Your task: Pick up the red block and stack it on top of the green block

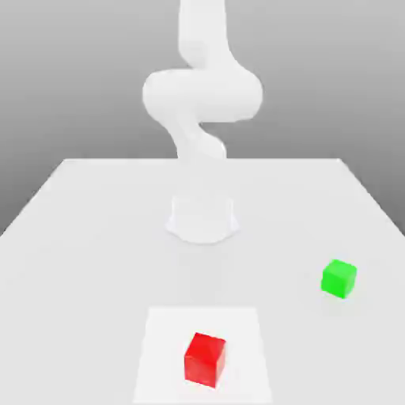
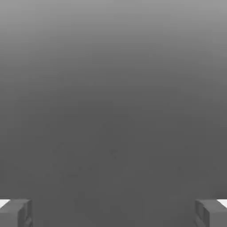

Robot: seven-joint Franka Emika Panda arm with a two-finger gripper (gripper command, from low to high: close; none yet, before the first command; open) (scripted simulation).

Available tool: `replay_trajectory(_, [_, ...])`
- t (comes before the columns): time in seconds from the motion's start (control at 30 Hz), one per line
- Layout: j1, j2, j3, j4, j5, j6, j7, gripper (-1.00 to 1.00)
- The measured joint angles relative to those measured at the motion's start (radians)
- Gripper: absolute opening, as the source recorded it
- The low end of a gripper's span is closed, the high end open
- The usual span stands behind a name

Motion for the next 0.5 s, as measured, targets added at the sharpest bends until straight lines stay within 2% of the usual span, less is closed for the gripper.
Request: replay_trajectory(0.5, [-0.078,0.551,0.076,-0.166,-0.058,0.246,0.237,0.0])
